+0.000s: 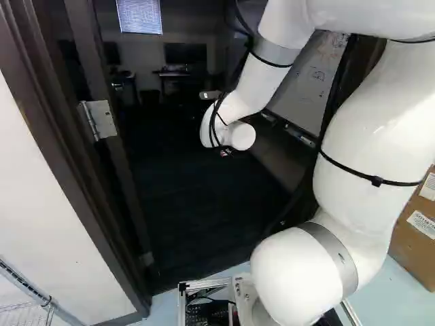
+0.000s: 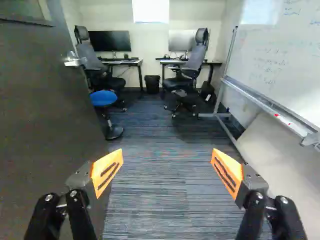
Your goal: Open the door and move inside
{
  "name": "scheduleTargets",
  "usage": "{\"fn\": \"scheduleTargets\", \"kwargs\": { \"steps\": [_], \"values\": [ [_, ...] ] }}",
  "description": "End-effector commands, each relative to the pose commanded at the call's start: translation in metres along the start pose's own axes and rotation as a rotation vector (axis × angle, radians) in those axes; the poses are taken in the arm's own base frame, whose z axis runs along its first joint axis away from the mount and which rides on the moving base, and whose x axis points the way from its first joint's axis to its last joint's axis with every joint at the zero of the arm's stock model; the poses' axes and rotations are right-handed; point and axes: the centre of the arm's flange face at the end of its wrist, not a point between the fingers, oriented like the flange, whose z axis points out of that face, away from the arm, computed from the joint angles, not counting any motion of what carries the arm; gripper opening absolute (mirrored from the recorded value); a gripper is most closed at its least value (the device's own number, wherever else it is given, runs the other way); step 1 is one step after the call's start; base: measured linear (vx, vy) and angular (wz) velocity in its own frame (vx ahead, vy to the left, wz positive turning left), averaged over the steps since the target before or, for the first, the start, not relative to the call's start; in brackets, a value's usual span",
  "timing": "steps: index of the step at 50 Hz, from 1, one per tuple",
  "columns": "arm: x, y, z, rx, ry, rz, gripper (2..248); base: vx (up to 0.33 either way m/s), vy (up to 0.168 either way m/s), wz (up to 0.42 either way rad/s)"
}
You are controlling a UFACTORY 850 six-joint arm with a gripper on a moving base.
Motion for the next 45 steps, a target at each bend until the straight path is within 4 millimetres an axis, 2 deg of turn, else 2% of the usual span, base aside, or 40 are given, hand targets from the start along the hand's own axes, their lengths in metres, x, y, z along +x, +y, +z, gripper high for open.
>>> {"fn": "scheduleTargets", "kwargs": {
  "steps": [45],
  "values": [
    [-0.011, 0.058, -0.049, -0.159, 0.001, 0.046, 247, 0.0, 0.0, 0.0]
  ]
}}
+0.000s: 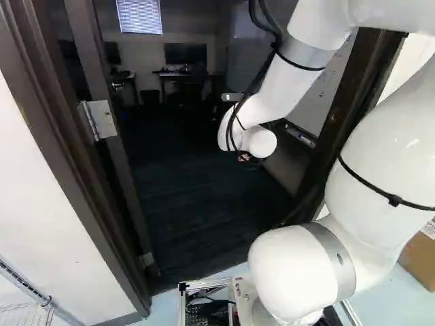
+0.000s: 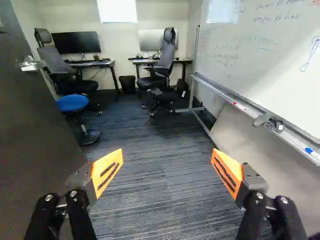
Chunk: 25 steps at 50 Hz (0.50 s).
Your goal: Open the door and move inside
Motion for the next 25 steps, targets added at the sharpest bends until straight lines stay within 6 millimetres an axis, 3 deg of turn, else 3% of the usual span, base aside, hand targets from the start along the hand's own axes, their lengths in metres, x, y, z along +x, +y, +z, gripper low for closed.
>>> {"fn": "scheduleTargets", "kwargs": {
  "steps": [25],
  "values": [
    [-0.005, 0.033, -0.023, -0.084, 0.005, 0.018, 247, 0.0, 0.0, 0.0]
  ]
}}
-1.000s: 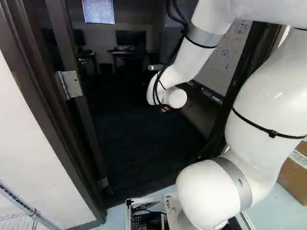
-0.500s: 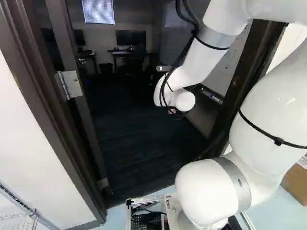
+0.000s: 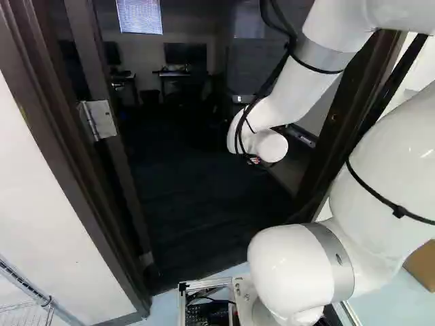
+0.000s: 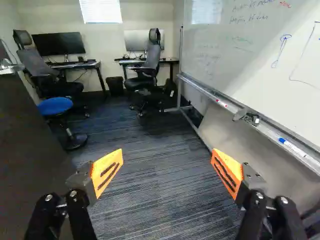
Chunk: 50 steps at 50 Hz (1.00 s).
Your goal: Open the door and move inside
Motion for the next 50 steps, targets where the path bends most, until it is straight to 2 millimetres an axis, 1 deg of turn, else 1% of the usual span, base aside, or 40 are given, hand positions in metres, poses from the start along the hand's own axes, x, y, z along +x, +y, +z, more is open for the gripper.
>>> {"fn": "scheduleTargets", "kwargs": {
  "steps": [12, 42, 50],
  "values": [
    [-0.0018, 0.0079, -0.0068, -0.02, 0.002, 0.004, 247, 0.0, 0.0, 0.0],
    [-0.0019, 0.0084, -0.0072, -0.022, 0.002, 0.005, 247, 0.0, 0.0, 0.001],
    [-0.0019, 0.0084, -0.0072, -0.022, 0.002, 0.005, 247, 0.08, 0.034, 0.018]
  ]
}}
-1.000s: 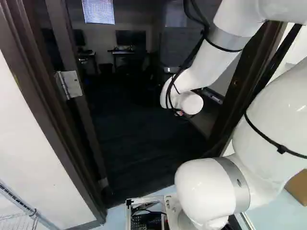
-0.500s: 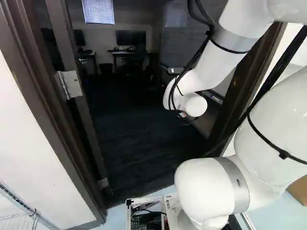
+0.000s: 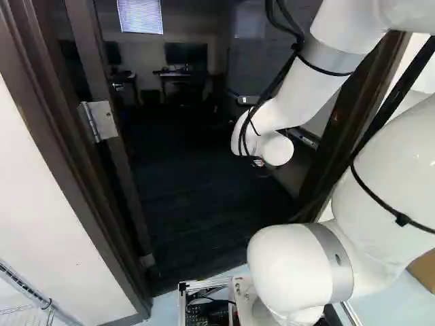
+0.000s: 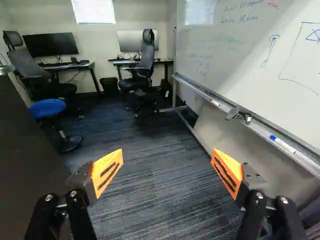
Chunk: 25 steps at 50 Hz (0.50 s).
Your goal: Open the door and move inside
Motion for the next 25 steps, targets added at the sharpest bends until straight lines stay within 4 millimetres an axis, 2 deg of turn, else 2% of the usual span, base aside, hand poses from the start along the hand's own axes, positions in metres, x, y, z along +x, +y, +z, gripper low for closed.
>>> {"fn": "scheduleTargets", "kwargs": {
  "steps": [10, 25],
  "values": [
    [0.0, 0.0, 0.0, 0.0, 0.0, 0.0, 247, 0.09, 0.0, 0.008],
    [0.0, 0.0, 0.0, 0.0, 0.0, 0.0, 247, 0.108, -0.041, 0.001]
  ]
}}
